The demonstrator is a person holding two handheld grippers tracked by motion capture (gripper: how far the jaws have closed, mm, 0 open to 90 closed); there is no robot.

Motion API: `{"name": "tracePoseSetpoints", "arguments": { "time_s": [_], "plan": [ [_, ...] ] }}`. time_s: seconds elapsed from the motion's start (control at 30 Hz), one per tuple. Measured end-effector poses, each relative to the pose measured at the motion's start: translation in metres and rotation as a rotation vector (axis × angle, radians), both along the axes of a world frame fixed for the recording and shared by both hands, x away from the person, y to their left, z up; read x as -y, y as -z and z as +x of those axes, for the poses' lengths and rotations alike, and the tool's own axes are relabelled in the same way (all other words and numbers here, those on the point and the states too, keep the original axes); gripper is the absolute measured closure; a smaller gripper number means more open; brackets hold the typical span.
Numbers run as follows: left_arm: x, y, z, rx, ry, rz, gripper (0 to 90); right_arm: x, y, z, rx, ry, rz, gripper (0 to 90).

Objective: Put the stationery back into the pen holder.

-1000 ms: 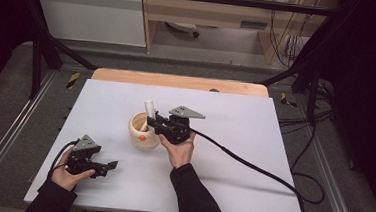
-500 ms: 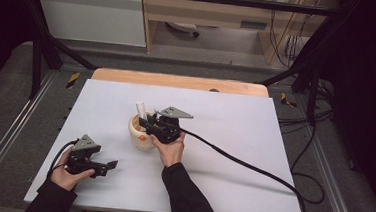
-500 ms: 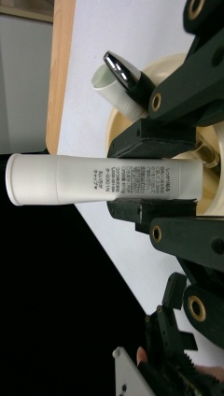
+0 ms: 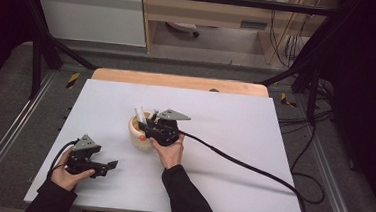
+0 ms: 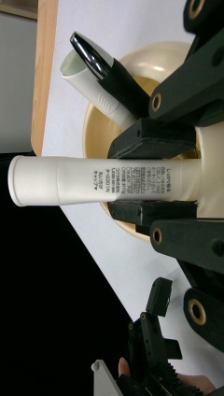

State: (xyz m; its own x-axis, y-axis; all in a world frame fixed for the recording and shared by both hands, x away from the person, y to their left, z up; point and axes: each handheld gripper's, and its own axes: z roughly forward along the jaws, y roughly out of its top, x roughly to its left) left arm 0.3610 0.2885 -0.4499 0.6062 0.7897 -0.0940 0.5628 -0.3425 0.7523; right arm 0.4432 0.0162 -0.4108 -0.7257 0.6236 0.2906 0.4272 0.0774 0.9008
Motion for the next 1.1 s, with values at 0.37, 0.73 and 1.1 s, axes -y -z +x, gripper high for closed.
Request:
{"name": "tracePoseSetpoints", "arguments": {
  "time_s": [0.37,0.73,1.1],
  "plan": [
    [0.0,0.0,0.0,-0.002,-0.001,0.001,8.0,0.004,-0.009,-0.003,0.025,-0.005,-0.025,69.0],
    [0.0,0.0,0.0,-0.006,-0.001,-0.003,8.1,0.022,-0.033,-0.014,0.056,-0.031,-0.078,40.0],
    [0.0,0.0,0.0,-0.016,-0.001,-0.011,8.0,0.071,-0.041,-0.019,-0.003,-0.045,-0.16,11.8]
  ]
}}
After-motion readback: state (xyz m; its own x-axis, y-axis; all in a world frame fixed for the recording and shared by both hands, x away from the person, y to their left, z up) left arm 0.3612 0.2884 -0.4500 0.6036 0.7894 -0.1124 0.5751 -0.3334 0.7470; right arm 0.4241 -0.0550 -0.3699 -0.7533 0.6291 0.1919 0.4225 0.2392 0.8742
